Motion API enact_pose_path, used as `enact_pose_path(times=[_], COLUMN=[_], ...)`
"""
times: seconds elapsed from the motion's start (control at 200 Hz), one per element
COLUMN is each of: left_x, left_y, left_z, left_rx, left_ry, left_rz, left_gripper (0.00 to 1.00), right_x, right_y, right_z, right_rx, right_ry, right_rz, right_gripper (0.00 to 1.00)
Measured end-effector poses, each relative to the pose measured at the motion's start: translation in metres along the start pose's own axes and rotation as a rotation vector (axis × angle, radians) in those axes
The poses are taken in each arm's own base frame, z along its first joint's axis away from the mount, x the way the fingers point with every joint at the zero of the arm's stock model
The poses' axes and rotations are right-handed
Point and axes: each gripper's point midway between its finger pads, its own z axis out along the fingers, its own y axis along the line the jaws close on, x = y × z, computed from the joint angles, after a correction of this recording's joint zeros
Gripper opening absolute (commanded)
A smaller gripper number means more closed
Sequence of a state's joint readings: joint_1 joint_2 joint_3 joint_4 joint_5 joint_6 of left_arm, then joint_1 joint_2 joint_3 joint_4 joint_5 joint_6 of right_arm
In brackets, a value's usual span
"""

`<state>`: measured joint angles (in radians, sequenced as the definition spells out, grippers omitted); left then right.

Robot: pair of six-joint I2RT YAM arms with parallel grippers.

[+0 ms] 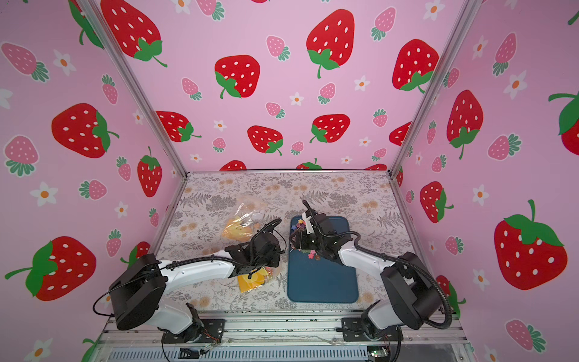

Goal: Pour candies out of the ziploc bag
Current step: Open the ziploc bag at the center of the board.

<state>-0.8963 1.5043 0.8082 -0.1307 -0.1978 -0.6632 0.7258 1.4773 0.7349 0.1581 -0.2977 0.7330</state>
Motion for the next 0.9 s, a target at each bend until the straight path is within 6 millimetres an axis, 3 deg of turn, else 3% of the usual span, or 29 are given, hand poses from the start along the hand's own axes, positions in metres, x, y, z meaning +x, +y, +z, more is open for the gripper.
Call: enact_pose_path(times=[0.435,0.9], left_x=[-0.001,-0.001], left_y=[0.001,0.002], left_z=[0.0,0.0], left_rx=[-0.001,-0.004], left_ry=[-0.002,0.0], left_rz=[-0.003,-0.004], left_gripper=[0.0,0.0], right_x=[0.026,0.032], right_y=[0.025,0.034], right_z=[0.033,0.051], right_rx=[-0.084,-0.092], right_ry=[0.133,0.19], right_rz=[-0.02,-0.045], right_gripper=[0.51,0.35])
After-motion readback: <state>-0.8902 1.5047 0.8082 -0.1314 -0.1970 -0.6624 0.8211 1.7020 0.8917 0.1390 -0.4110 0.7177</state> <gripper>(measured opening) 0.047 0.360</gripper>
